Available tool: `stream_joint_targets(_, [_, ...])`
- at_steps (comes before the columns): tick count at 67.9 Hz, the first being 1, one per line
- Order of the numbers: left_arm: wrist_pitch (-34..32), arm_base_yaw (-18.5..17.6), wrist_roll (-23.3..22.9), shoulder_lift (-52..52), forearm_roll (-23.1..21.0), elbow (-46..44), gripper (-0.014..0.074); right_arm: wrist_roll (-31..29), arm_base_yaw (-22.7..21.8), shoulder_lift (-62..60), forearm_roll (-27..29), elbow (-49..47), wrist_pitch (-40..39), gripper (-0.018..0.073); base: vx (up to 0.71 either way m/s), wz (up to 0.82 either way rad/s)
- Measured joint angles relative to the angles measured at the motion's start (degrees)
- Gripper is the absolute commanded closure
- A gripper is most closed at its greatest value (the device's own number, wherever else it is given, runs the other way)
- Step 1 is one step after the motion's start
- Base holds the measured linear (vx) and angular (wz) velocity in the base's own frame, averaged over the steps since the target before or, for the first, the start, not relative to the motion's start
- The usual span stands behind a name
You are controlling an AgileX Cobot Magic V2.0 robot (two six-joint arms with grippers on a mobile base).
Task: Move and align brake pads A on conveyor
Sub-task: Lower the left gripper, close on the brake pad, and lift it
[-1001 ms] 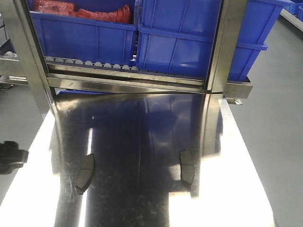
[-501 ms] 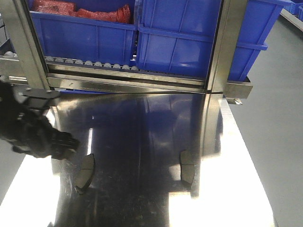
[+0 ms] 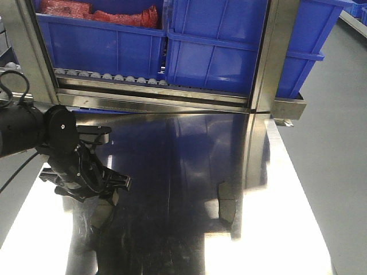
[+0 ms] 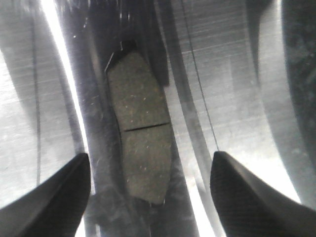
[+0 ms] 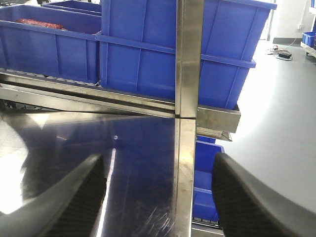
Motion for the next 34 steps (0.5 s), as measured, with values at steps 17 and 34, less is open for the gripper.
stream_joint_targets(17, [-1.05, 0.00, -1.81, 2.49, -0.07, -0.05, 0.0094, 0.00, 0.00, 0.00, 0.00, 0.00, 0.00, 0.0106, 0.00, 0.00])
stream_joint_targets(34, [-2.70, 0.00, -3.19, 4.65, 0.04, -1.55, 0.0094, 0.00, 0.00, 0.00, 0.00, 0.00, 0.00, 0.0106, 0.00, 0.00])
